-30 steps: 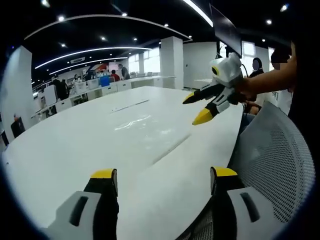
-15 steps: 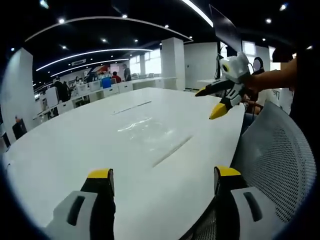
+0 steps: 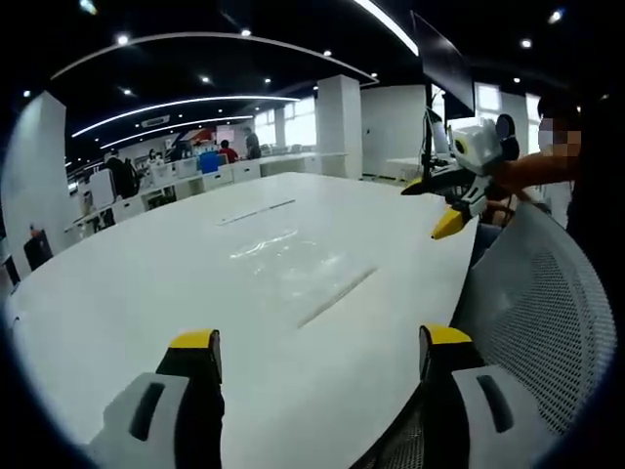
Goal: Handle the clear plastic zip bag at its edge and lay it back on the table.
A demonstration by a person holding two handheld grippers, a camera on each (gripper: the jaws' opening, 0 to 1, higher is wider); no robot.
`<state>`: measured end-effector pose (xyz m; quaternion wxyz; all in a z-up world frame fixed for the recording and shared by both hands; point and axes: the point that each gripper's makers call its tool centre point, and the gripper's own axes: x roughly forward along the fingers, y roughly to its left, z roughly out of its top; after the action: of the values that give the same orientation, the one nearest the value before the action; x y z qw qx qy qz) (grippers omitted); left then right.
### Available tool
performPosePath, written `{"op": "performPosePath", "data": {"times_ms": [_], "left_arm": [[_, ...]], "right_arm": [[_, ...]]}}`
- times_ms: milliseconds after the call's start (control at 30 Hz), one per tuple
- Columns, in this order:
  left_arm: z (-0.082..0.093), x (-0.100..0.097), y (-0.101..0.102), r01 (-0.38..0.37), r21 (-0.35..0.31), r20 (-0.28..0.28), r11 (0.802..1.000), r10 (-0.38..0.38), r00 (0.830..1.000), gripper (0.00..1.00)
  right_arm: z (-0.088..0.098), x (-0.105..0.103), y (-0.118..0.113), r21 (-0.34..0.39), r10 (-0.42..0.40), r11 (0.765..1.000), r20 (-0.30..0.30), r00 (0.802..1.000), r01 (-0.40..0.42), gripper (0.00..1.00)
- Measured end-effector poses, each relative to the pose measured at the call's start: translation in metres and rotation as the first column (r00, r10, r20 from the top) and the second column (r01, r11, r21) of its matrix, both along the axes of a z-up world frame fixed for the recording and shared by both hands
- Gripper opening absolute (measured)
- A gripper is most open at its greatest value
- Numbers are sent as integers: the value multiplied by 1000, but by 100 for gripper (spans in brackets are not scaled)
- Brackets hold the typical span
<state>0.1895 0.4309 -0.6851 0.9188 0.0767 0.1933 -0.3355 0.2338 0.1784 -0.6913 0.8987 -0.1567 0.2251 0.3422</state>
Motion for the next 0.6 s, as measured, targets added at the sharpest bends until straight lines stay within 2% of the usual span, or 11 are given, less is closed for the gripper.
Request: {"op": "performPosePath", "data": {"times_ms": [600], "left_arm": [[-4,0,0,16,13,9,1000,-16,1000,87]], "right_arm": [[-7,-10,-13,11,-27,1000,-18,999,28,98]]}}
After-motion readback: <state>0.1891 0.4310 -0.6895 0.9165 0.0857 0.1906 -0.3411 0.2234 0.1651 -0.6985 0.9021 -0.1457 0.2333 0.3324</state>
